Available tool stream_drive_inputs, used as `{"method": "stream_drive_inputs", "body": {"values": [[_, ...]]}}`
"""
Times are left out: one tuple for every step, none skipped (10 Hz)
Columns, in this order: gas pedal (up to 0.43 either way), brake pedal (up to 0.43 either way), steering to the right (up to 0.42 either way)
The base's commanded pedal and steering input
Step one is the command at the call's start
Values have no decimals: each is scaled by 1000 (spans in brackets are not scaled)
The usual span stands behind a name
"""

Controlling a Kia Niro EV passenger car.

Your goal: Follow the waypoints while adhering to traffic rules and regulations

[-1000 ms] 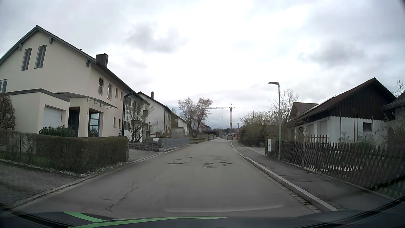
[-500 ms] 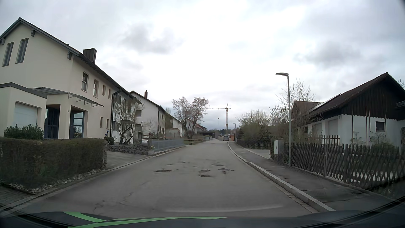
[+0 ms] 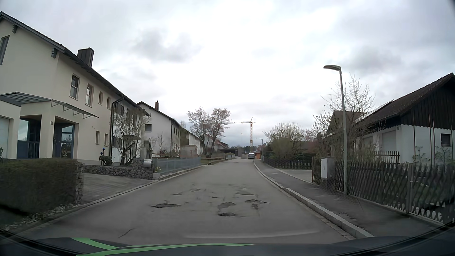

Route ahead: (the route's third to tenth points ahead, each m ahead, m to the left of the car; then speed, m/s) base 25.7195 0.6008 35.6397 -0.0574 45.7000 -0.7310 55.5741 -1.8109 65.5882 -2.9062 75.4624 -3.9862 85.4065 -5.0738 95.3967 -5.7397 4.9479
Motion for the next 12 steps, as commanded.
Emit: {"method": "stream_drive_inputs", "body": {"values": [[150, 0, 12], [150, 0, 12], [150, 0, 11], [138, 0, 11], [138, 0, 11], [130, 0, 11], [118, 0, 11], [118, 0, 11], [110, 0, 11], [110, 0, 11], [110, 0, 11], [110, 0, 11]]}}
